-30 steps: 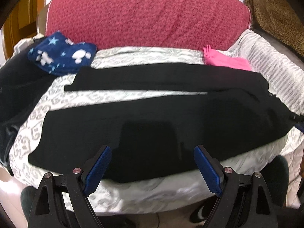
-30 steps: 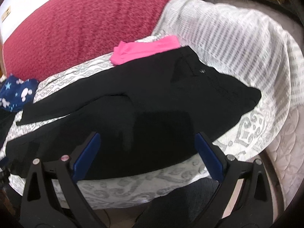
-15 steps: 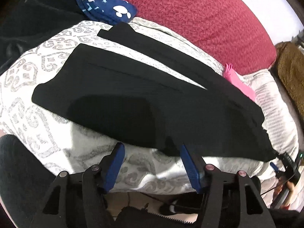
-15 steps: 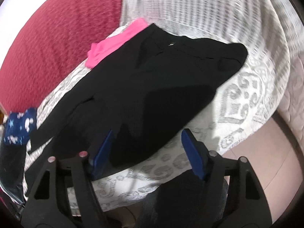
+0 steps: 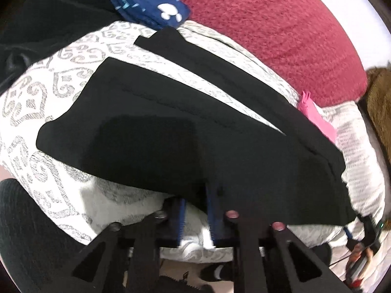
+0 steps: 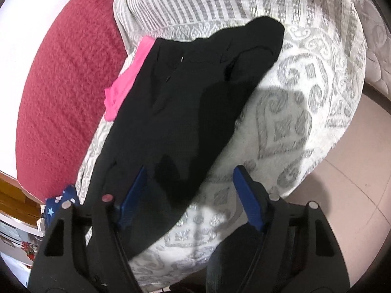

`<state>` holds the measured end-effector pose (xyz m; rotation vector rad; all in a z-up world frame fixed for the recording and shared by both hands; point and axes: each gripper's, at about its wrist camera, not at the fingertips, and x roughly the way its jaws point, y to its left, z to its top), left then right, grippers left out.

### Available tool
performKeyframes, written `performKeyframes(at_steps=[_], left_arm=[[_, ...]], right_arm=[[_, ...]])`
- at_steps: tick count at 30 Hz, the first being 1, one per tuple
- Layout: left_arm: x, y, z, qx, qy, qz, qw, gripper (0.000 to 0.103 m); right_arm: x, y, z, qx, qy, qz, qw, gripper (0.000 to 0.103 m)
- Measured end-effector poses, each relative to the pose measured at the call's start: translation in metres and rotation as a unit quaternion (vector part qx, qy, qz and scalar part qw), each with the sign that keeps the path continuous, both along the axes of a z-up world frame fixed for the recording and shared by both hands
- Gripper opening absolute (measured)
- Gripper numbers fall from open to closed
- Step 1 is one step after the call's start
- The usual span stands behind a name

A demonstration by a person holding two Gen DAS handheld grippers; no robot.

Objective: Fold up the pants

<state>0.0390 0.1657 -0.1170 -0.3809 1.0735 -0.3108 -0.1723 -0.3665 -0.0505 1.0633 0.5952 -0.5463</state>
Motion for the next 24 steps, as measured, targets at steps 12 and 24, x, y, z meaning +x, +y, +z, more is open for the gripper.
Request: performKeyframes(at_steps=[12, 24], left_arm=[[0.002, -0.014, 0.038, 0.039, -0.064, -0.013, 0.9971, 0.003], [0.055, -0.032, 0.093, 0.059, -0.116, 0.009, 0.9914, 0.003]], right_arm=[[0.019, -0.009, 0.020, -0.073, -0.007, 0.021, 0.997, 0.007], [0.072, -0.019, 0.086, -0.157, -0.063, 0.060, 0.984, 0.006]])
